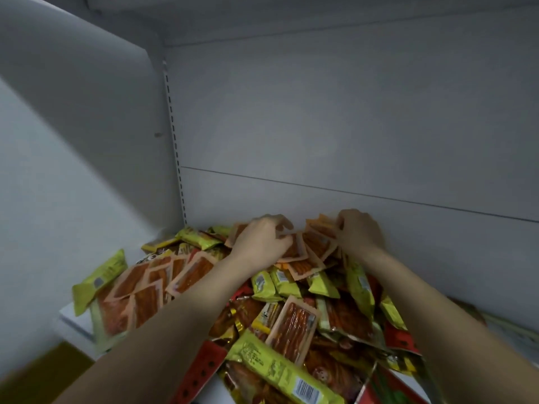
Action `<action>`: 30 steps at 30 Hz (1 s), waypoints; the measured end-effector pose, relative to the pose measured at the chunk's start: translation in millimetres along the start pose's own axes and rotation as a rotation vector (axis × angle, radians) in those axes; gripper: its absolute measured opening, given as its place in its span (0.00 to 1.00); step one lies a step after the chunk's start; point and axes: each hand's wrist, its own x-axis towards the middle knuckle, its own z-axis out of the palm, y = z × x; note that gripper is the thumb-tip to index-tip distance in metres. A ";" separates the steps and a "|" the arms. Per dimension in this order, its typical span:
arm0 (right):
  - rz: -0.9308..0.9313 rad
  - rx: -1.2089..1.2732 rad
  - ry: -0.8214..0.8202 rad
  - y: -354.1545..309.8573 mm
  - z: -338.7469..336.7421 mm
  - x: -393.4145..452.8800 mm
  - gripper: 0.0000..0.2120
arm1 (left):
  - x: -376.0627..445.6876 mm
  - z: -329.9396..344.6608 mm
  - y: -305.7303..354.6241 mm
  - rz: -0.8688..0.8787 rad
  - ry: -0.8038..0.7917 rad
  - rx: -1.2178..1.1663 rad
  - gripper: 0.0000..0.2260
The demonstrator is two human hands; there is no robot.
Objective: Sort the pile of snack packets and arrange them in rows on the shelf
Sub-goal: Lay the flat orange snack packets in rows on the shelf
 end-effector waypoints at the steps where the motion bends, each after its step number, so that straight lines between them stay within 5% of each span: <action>1: -0.004 0.039 0.039 0.9 -3.3 1.9 0.06 | 6.6 3.4 -2.0 0.006 -0.002 -0.025 0.12; 6: 0.104 0.483 0.177 11.0 -35.7 16.8 0.07 | 30.4 12.9 7.3 -0.074 -0.015 -0.423 0.15; 9: 0.204 0.862 0.101 -6.1 -32.5 1.2 0.07 | 36.1 22.0 16.3 -0.211 -0.123 -0.762 0.29; 11: 0.217 0.998 -0.017 -22.9 -21.9 -11.4 0.04 | 40.9 29.0 15.3 -0.313 -0.105 -1.076 0.28; 13: 0.208 0.952 -0.123 -30.1 -14.3 -19.6 0.06 | 48.4 30.1 6.6 -0.358 0.014 -1.188 0.23; 19: 0.045 0.232 -0.024 -27.7 -13.3 -13.1 0.09 | 57.6 11.2 -27.9 -0.334 0.117 -1.105 0.17; 30: 0.042 -0.151 -0.244 -62.3 54.0 3.1 0.19 | 26.5 8.9 -49.7 -0.353 0.110 -1.073 0.11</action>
